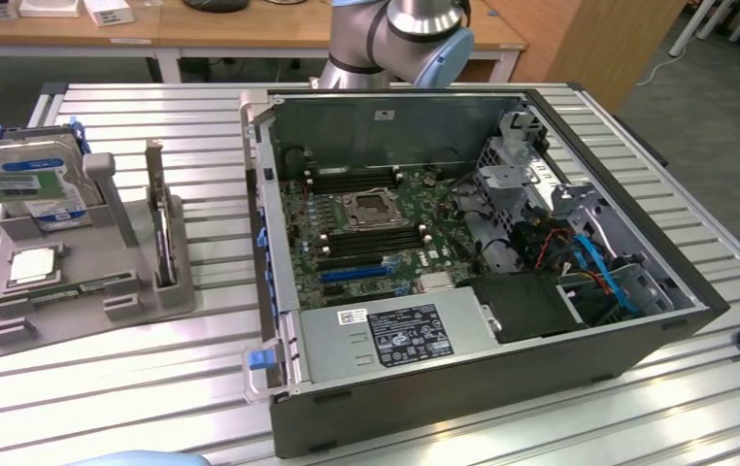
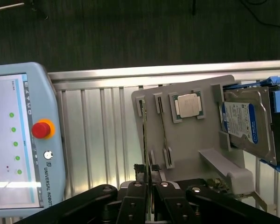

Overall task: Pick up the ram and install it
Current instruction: 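Pick up the ram and move it above insertion slot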

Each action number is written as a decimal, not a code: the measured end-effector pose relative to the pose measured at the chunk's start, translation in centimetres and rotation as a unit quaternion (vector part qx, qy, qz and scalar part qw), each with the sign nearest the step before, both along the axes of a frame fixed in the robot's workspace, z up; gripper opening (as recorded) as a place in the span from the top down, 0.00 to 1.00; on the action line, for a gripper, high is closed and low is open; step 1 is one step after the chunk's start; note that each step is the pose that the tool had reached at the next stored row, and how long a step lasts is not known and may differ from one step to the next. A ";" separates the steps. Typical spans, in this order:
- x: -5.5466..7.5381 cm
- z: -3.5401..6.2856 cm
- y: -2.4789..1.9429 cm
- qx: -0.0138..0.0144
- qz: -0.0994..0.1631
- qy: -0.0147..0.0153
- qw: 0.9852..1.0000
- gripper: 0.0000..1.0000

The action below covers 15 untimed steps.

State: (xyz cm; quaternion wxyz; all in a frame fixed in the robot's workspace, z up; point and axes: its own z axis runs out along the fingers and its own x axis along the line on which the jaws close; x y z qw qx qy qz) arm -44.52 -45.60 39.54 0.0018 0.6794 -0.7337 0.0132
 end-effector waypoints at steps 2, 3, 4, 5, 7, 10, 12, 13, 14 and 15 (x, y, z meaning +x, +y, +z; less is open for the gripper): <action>0.1 0.14 -0.01 0.000 0.000 0.000 1.000 0.87; 0.2 0.19 -0.01 0.000 0.000 0.000 1.000 0.87; 0.3 0.21 0.00 0.000 0.000 0.000 1.000 0.87; 0.4 0.23 0.00 0.000 0.000 0.000 1.000 0.87; 0.8 0.26 0.00 0.000 0.000 0.000 1.000 0.87; 1.4 0.30 0.00 0.000 0.000 0.000 1.000 0.87; 1.9 0.31 0.00 0.000 0.000 0.000 1.000 0.87; 2.2 0.32 0.00 0.000 0.000 0.000 1.000 0.87; 2.5 0.31 0.00 0.000 0.000 0.000 1.000 0.87; 2.9 0.32 0.00 0.000 0.000 0.000 1.000 0.87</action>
